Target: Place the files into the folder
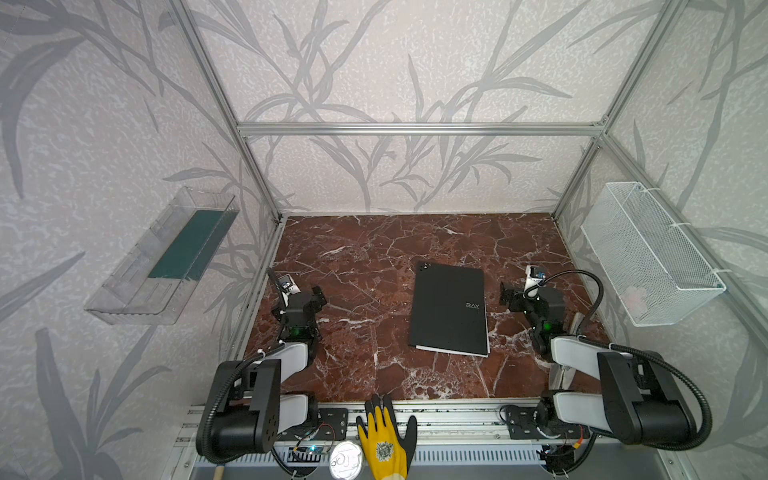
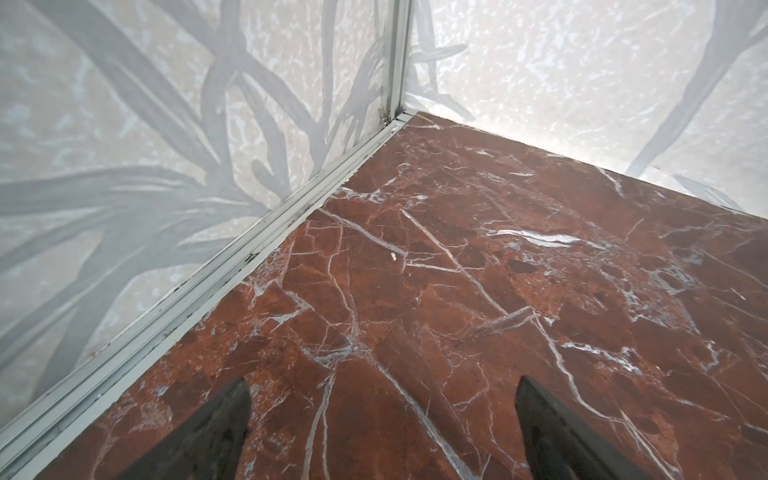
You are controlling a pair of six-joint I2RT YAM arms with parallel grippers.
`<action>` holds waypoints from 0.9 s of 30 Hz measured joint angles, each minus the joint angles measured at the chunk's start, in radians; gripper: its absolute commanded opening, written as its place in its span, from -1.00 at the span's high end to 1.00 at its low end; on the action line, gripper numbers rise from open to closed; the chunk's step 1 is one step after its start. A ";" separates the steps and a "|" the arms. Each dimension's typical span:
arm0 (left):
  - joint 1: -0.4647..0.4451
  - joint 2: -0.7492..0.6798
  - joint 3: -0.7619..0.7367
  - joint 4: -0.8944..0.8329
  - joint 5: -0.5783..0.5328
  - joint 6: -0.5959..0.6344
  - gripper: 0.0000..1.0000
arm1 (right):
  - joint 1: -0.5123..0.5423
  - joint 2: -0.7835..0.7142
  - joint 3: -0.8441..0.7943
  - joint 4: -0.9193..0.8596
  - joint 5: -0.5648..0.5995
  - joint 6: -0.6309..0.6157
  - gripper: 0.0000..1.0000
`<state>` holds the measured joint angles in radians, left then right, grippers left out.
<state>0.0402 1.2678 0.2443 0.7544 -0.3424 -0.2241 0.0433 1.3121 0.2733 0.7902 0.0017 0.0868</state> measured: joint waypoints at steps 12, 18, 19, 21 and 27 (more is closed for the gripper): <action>0.068 0.285 -0.020 0.356 0.190 0.064 -0.98 | 0.039 0.258 -0.041 0.248 0.096 -0.085 -0.98; 0.045 0.290 0.101 0.270 0.241 0.103 -0.98 | 0.040 0.256 0.059 0.191 0.111 -0.093 -0.98; 0.034 0.290 0.111 0.257 0.237 0.113 -0.98 | 0.043 0.259 0.075 0.195 0.111 -0.098 -0.98; 0.016 0.290 0.116 0.240 0.232 0.126 -0.98 | 0.045 0.261 0.085 0.206 0.111 -0.104 -0.98; -0.001 0.290 0.116 0.200 0.227 0.148 -0.98 | 0.066 0.266 0.086 0.179 0.105 -0.132 -0.98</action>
<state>0.0391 1.5578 0.3599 0.9543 -0.1154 -0.0761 0.1093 1.5776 0.3592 0.9695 0.1066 -0.0456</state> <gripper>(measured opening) 0.990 0.990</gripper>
